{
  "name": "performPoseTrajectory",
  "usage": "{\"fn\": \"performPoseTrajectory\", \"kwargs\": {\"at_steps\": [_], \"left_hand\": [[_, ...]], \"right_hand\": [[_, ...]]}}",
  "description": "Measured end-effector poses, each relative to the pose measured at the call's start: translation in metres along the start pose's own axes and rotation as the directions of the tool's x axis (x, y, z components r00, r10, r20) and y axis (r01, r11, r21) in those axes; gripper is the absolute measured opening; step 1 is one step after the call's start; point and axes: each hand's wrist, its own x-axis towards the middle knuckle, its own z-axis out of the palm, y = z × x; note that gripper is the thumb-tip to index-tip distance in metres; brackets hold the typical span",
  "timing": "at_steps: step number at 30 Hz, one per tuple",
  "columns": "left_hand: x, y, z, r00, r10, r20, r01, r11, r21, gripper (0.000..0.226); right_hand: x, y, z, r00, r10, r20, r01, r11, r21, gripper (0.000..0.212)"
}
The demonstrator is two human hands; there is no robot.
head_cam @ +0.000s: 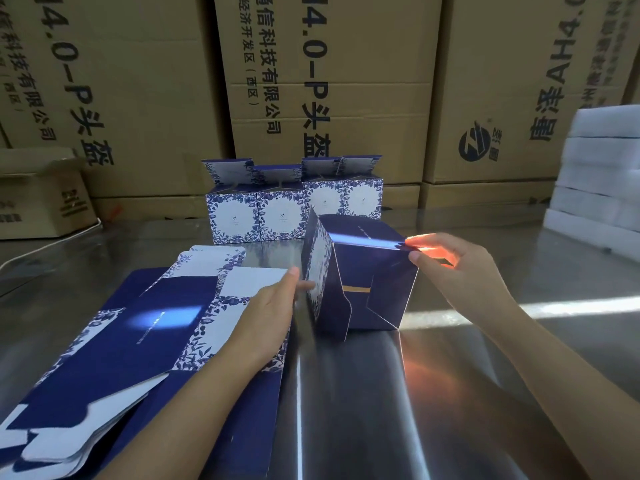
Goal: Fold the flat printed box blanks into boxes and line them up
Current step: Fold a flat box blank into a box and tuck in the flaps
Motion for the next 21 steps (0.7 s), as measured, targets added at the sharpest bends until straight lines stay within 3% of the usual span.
{"fn": "performPoseTrajectory", "kwargs": {"at_steps": [3,8,12,16,21], "left_hand": [[-0.001,0.001,0.001,0.994,0.013,0.104,-0.008,0.999,-0.043,0.040],[-0.005,0.005,0.000,0.989,0.062,0.135,-0.059,0.998,-0.025,0.039],[-0.009,0.011,0.001,0.969,0.125,0.213,-0.121,0.992,-0.034,0.037],[-0.014,0.009,0.010,0.940,0.204,0.273,-0.210,0.978,-0.010,0.053],[-0.012,0.009,0.006,0.964,0.135,0.228,-0.128,0.991,-0.044,0.051]], "right_hand": [[0.000,0.001,0.001,1.000,0.010,-0.024,-0.011,1.000,-0.023,0.024],[0.000,0.003,0.001,0.997,0.076,-0.029,-0.073,0.993,0.088,0.021],[-0.001,0.002,0.003,0.987,0.099,-0.129,-0.088,0.992,0.091,0.022],[0.001,0.001,0.002,0.962,0.130,-0.240,-0.139,0.990,-0.025,0.023],[-0.001,0.006,0.004,0.962,0.200,-0.188,-0.225,0.966,-0.126,0.046]]}}
